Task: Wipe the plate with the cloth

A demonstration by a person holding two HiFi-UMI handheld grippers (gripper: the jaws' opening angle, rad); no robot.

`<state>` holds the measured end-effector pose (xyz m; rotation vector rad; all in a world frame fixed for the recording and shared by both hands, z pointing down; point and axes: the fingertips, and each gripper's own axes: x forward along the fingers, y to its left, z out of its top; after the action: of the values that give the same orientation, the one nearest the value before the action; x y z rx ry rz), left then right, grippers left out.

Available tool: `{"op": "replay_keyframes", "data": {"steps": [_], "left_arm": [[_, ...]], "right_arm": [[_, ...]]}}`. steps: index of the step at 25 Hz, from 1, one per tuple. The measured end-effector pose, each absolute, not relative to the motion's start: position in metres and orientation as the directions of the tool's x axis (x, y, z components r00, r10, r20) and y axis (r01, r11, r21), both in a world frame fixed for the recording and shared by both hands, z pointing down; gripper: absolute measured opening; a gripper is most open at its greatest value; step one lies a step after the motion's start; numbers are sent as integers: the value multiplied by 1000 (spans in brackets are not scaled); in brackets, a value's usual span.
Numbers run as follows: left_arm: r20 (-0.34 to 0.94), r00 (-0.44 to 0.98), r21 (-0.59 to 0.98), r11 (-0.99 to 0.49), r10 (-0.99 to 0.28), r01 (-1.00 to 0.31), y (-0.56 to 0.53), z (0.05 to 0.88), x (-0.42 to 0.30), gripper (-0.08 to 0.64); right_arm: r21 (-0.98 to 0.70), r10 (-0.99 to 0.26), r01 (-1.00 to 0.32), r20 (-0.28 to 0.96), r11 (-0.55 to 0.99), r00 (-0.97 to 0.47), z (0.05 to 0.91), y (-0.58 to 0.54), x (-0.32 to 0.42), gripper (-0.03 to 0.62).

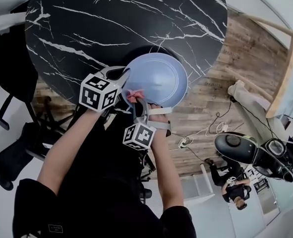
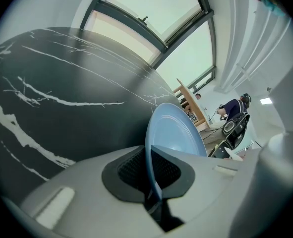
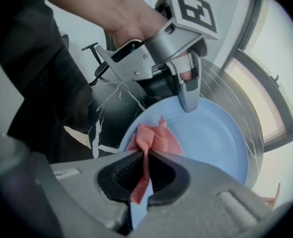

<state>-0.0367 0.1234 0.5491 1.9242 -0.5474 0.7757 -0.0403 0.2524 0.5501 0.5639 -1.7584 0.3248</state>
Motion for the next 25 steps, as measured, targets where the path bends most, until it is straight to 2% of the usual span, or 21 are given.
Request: {"op": "replay_keyframes", "data": {"steps": [7,17,25], "left_arm": [[711,702,613,-448,-46,-650,123,549,-36,17],[716,697,604,-478,-25,-638,124,549,-35,18],[722,691,598,-486,-19,-638,125,549,-35,20]], "right_arm": [[52,-143,-527,981,848,-133,549,269,-20,12],[58,-178,-618,975,784,-135,549,255,-11,14],[94,-198,-639,976,763,-93,552,216,9,14]]}}
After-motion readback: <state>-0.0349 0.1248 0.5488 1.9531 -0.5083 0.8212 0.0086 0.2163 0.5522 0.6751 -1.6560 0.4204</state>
